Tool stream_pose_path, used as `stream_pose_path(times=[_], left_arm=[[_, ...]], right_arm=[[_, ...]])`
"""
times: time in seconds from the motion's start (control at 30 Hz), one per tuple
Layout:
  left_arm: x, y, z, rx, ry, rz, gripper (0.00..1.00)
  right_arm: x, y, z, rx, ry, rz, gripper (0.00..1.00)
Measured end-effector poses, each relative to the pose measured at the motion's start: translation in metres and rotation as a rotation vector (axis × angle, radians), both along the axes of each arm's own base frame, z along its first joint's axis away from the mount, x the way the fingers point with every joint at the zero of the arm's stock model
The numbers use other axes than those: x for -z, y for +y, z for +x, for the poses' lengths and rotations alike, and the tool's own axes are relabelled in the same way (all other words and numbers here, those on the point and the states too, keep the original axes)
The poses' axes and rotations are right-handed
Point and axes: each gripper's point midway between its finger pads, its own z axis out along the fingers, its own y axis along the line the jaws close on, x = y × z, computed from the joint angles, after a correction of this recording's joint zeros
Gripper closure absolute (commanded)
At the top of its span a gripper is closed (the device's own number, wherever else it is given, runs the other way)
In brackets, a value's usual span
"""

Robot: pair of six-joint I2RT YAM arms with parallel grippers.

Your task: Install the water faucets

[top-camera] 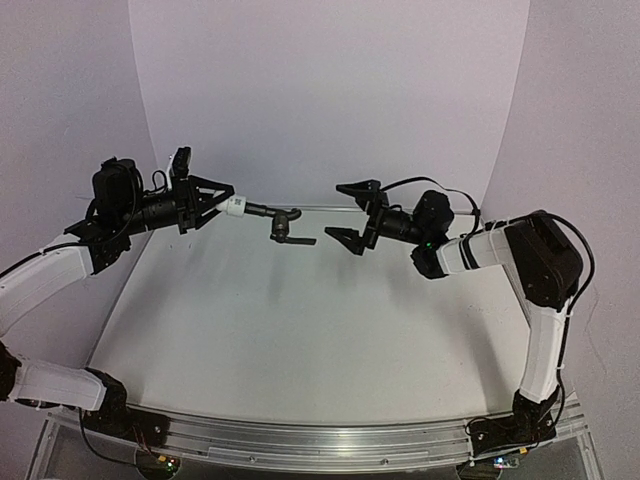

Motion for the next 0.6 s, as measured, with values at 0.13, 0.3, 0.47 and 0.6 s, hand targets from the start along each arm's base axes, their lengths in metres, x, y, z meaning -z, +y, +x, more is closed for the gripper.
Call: stream_pose_path(times=[0.13,0.3,0.47,0.6], left_arm=[[0.003,0.000,0.000,-0.004,0.012,0.008,1.00],[0.007,0.001,0.000,-0.004,0.028,0.016,1.00],[0.009,0.001,0.000,-0.004,0.036,0.020,1.00],[0.009,0.001,0.000,-0.003,0.036,0.019,1.00]], right_arm=[[0.021,-0.036,0.013,0.090,-0.036,-0.059,0.02],[0.019,-0.040,0.033,0.249,-0.307,-0.344,0.02],[-0.069,-0.030,-0.019,0.405,-0.990,-0.558,0.02],[-0.127,-0.010,-0.112,0.425,-1.623,-0.530,0.02]])
